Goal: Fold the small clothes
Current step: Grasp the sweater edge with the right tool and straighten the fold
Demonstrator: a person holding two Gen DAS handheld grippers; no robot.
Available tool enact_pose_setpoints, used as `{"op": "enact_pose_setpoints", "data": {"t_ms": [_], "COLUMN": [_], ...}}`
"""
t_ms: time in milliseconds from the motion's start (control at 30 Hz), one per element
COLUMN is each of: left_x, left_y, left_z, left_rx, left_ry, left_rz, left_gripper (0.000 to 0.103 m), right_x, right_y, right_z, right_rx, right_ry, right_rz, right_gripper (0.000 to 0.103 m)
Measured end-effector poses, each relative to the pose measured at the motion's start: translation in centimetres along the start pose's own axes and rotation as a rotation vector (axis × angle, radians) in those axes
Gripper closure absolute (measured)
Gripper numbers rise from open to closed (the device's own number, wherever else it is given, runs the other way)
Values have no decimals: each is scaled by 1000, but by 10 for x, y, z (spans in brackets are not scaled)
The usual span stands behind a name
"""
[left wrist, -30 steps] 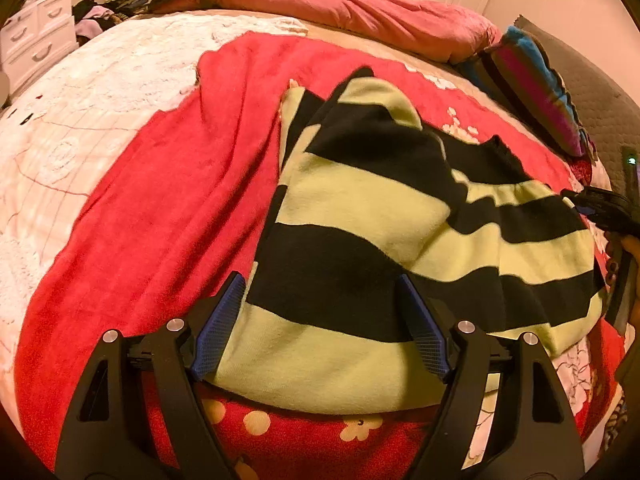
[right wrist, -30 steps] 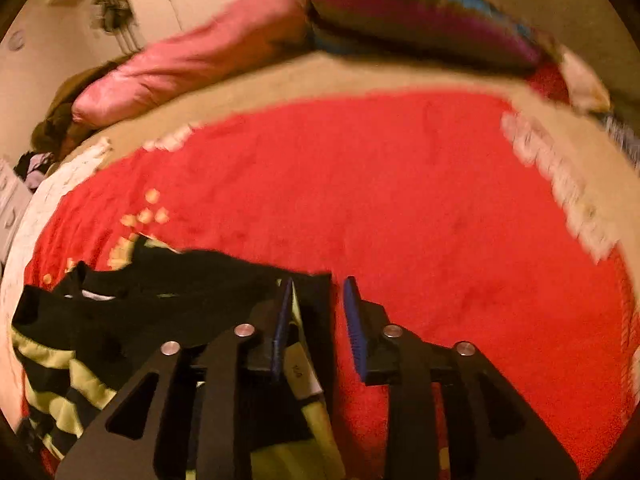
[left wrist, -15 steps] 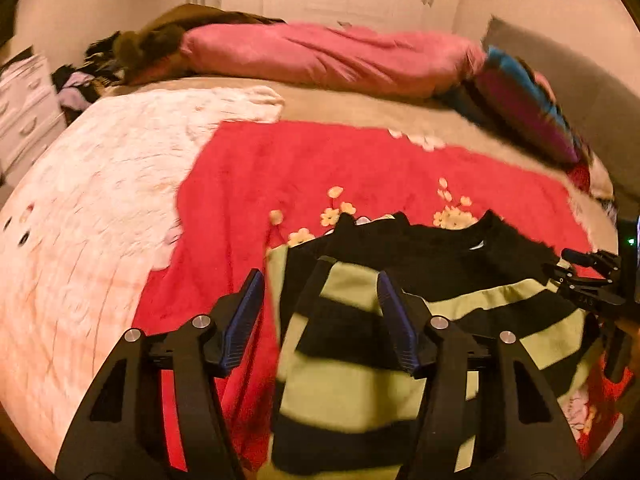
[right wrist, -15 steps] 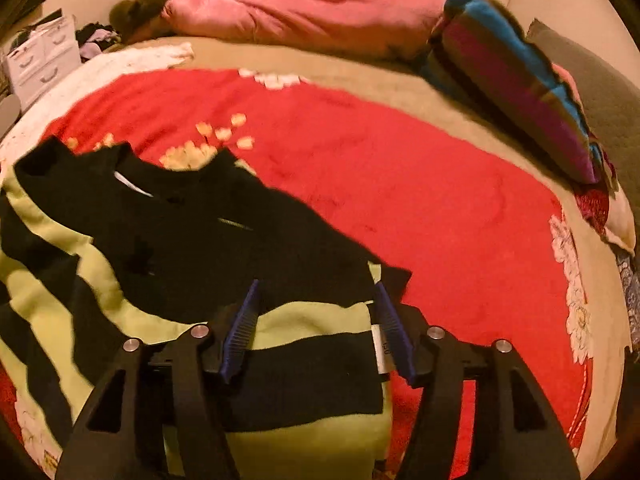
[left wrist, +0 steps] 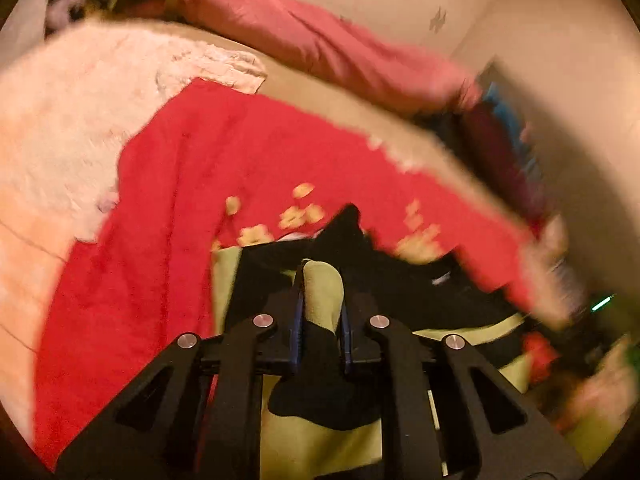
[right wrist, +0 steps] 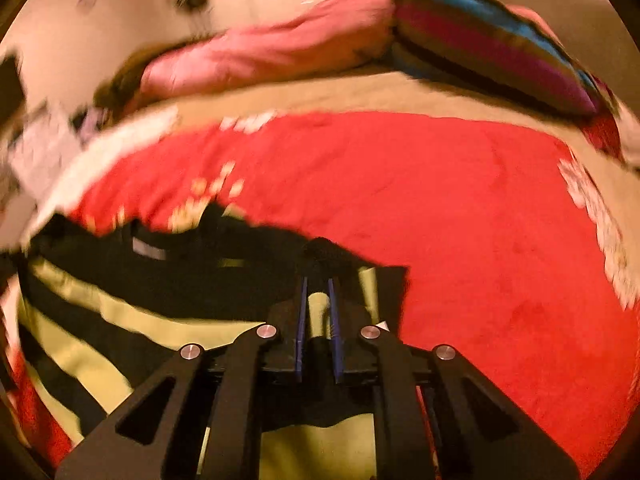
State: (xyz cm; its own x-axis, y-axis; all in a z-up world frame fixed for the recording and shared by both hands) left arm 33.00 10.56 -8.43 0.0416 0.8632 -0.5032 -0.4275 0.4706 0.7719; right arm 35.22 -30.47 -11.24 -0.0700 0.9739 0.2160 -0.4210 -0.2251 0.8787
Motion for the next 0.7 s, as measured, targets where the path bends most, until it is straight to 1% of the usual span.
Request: {"op": "enact_pose_setpoints", "data": {"t_ms": [33,67,133,167,200,233,267,333,400,467,500,533,567,600,633,700], "left_x": [5,10,22,27,34,42,44,42,36,34,34,32,30,25,17,-3], "left_y": [-1,-4,-15,-17,-19,-18,-17,-11,-2,8,13,19,24,29,32,29], "left_z": [1,1,0,0,-2,-5,-7,-11,-14,-11,-8,-4,-1,3,8,19], "left_rx": [1,10,26,31,34,30,24,12,-12,-38,-54,-73,-88,-100,-103,-94], "left_ry": [34,71,128,151,182,212,217,178,128,113,108,98,81,57,14,-81], "left_rz": [-14,-5,51,51,38,16,8,40,71,88,111,134,140,148,171,237], "left_gripper": [94,90,75,64,60,59,58,58,58,58,60,60,60,60,60,60], "right_x": [-6,-10,-12,-11,-11,-11,-10,-11,-12,-8,-4,-1,9,16,23,51], "right_y": [0,-3,-9,-11,-13,-15,-18,-19,-18,-13,-7,0,10,16,21,26], "right_z": [0,2,5,6,7,8,9,11,10,8,4,0,-5,-10,-15,-29], "right_rx": [-2,1,1,3,5,10,15,17,17,5,-10,-26,-59,-80,-92,-103], "right_ry": [-28,-60,-99,-109,-122,-132,-137,-147,-156,-138,-116,-100,-63,-39,-16,84], "right_rz": [13,19,12,8,2,-3,-4,-32,-40,-77,-103,-120,-142,-143,-139,-115], "right_gripper": [94,94,94,94,93,93,92,85,82,78,75,75,75,72,66,59]}}
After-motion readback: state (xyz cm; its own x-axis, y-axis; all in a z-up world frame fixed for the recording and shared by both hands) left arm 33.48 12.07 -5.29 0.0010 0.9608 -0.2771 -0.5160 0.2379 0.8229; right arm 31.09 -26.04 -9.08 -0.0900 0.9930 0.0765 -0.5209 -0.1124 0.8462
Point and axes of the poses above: each gripper's, at about its wrist camera, not at the fingertips, and y roughly against the way its jaws point, x to its left, z to its top, the point moved 2 cm from there along -y, roughly the way its jaws point, and after that the axes turned 15 degrees about x, right-handed, at the moved point
